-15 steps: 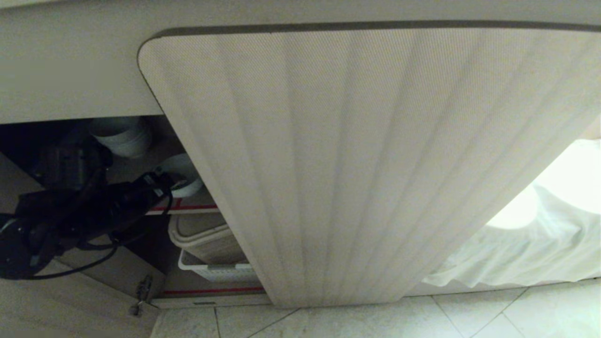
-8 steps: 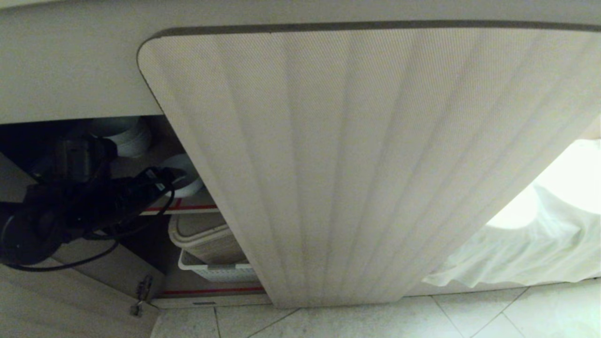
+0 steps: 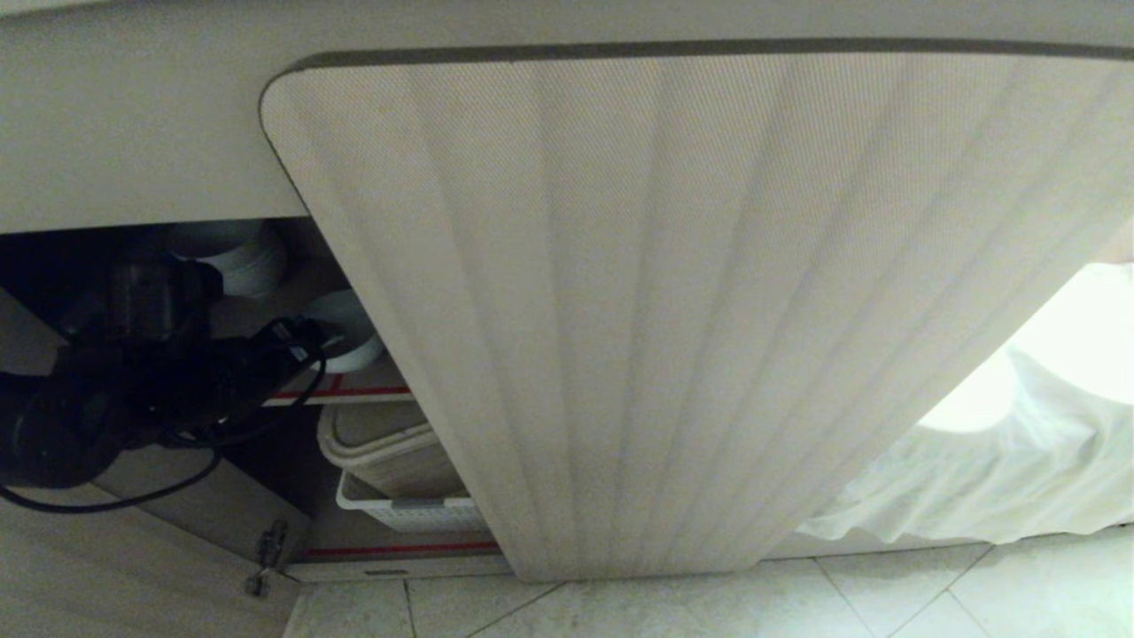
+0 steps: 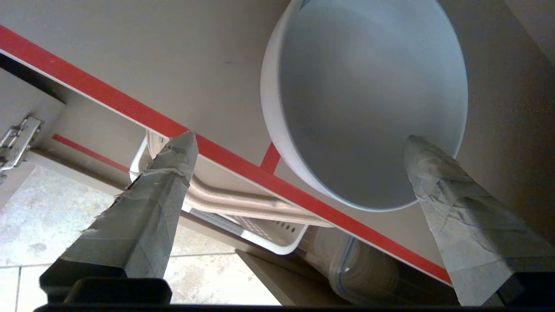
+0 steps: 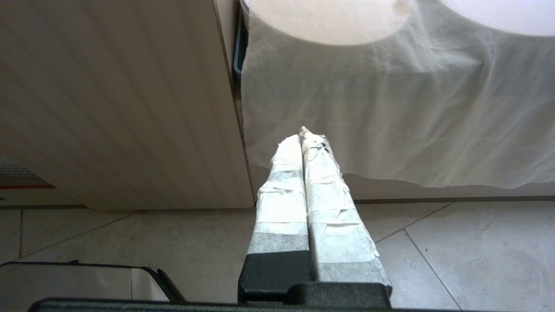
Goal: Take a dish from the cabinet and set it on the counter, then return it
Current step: Take the bowl from the cabinet
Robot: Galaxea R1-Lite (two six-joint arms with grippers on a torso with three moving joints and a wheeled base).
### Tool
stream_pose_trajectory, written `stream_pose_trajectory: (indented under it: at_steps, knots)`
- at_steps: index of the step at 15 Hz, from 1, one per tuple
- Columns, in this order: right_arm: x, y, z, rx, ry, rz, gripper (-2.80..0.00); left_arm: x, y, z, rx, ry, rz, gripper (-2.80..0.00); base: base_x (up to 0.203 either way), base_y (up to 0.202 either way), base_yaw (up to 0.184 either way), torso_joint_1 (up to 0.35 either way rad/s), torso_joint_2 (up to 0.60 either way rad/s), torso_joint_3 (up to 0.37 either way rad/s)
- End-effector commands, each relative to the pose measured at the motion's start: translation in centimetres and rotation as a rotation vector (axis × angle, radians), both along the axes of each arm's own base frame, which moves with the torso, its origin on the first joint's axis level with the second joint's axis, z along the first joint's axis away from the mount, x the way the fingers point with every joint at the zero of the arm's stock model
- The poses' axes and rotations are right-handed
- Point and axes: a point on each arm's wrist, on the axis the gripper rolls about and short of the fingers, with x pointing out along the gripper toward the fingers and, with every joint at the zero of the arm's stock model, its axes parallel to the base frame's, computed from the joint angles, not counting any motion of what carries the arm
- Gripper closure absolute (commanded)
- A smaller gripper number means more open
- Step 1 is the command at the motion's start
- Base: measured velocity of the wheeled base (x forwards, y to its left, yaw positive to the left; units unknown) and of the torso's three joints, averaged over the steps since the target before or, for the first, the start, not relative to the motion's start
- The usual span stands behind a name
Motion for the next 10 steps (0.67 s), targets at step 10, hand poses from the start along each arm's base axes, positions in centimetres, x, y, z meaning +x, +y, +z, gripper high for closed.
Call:
stream_pose_trajectory:
  at_steps: [10]
  knots:
    - [0.01, 0.00, 0.00, 0.000, 0.002, 0.001, 0.00, 0.62, 0.00, -0.43, -0.004, 0.010, 0.001, -2.80, 0.000, 0.000, 0.000, 0.000, 0.00, 0.000]
